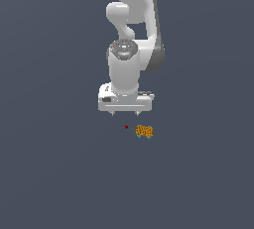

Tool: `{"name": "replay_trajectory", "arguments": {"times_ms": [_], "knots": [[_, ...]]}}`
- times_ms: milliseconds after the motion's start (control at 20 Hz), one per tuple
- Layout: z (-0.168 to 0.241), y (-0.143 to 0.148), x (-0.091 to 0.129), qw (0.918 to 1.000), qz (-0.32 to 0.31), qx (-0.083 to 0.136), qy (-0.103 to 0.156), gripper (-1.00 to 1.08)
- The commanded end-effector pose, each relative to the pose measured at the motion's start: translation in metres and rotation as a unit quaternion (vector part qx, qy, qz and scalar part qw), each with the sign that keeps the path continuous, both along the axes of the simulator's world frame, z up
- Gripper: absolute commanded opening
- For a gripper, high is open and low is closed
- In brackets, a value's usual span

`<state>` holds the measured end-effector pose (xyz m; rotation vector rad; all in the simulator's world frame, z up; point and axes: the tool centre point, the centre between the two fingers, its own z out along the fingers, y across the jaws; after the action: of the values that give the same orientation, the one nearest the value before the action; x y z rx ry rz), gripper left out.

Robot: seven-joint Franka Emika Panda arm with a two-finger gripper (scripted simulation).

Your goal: Pick up the object and move it to a goal position.

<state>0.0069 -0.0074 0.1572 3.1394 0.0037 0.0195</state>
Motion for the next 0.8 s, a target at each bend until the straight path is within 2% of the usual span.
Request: {"name": "replay_trajectory", "arguments": {"times_ms": [0,400,750], "knots": [[0.0,0.0,0.0,1.0,0.0,0.0,0.0,1.0],[0.0,0.003,0.01,0.9999,-0.004,-0.007,-0.01,1.0],[-0.001,0.004,0.01,0.9999,0.002,-0.007,-0.01,1.0]]}}
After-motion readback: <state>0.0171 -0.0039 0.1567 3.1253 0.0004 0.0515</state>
